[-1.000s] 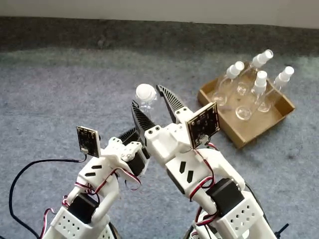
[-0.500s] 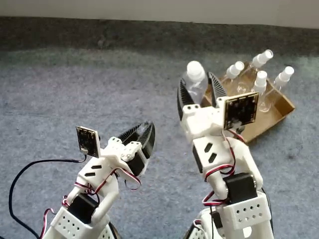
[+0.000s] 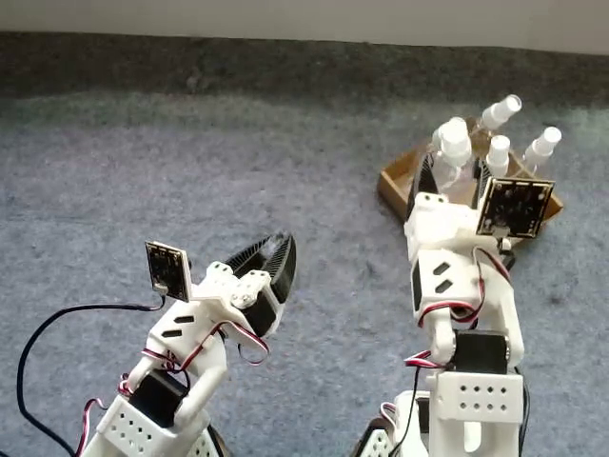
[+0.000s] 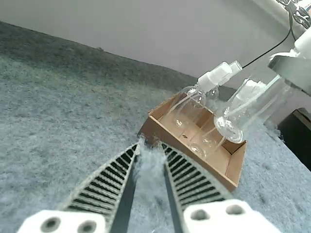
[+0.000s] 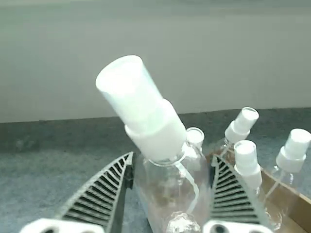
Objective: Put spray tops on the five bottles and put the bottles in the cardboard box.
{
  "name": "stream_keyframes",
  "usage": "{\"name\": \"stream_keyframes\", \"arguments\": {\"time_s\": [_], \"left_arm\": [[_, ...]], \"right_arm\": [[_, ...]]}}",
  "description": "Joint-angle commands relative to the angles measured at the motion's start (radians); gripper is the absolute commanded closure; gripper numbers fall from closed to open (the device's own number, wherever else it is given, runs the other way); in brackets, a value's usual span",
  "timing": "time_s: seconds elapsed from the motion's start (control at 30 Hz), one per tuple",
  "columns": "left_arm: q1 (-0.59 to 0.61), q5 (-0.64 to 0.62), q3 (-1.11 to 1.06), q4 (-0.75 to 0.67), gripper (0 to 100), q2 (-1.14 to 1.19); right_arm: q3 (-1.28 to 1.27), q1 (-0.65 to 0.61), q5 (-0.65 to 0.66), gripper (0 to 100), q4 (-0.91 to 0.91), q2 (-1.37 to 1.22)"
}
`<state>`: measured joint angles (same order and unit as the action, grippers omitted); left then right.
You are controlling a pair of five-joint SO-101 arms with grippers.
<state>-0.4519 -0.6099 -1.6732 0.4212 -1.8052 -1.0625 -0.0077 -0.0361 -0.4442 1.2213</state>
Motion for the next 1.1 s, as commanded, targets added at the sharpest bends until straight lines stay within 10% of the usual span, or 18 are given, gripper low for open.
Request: {"name": "stream_keyframes", "arguments": {"time_s": [0.0,1.07], "left_arm": [[0.016,0.008,-0.019,-0.017,99,-0.012],[0.008,0.008,-0.019,-0.017,99,-0.012]], "right_arm": [[-0.005,0.056,0.003,84.8,0.012,-0.002],[-0.381,0.249,0.002,84.8,0.441,-0.004]]}}
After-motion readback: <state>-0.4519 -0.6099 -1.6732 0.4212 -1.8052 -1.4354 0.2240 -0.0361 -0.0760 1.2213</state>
